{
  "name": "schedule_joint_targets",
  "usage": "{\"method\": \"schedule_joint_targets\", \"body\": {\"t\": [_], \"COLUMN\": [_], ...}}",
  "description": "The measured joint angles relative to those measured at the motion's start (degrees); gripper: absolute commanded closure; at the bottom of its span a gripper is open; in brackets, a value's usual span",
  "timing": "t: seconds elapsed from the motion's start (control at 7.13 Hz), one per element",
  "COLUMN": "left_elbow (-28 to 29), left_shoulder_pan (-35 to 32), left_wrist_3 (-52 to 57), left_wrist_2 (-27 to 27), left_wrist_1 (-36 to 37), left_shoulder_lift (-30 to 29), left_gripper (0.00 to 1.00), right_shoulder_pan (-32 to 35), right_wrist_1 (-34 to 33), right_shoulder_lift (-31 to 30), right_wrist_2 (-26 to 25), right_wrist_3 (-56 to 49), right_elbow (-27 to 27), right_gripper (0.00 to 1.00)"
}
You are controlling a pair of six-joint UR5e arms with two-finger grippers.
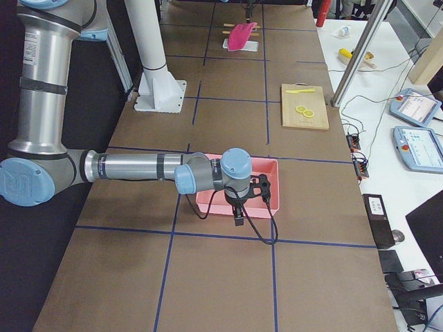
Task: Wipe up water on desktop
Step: 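Grasp the pink towel's corner on the white tray with the left gripper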
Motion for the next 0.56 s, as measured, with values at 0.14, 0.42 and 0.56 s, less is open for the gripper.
{"method": "schedule_joint_targets", "body": {"t": [0.14, 0.42, 0.56], "left_elbow": [0.08, 0.07, -0.15], "left_shoulder_pan": [1.05, 1.75, 1.76], "left_wrist_3": [-1.13, -1.91, -1.97], "left_wrist_2": [0.24, 0.10, -0.08], "left_wrist_1": [-0.72, -1.03, -0.95], "left_shoulder_lift": [0.03, -0.05, -0.02], "left_gripper": [0.20, 0.85, 0.92], "right_shoulder_pan": [0.00, 0.00, -0.01], "right_wrist_1": [0.00, 0.00, 0.00], "right_shoulder_lift": [-0.09, -0.31, -0.38], "right_wrist_2": [-0.03, -0.05, -0.05], "right_wrist_3": [0.00, 0.01, 0.01], "right_elbow": [0.00, 0.00, 0.00], "right_gripper": [0.00, 0.00, 0.00]}}
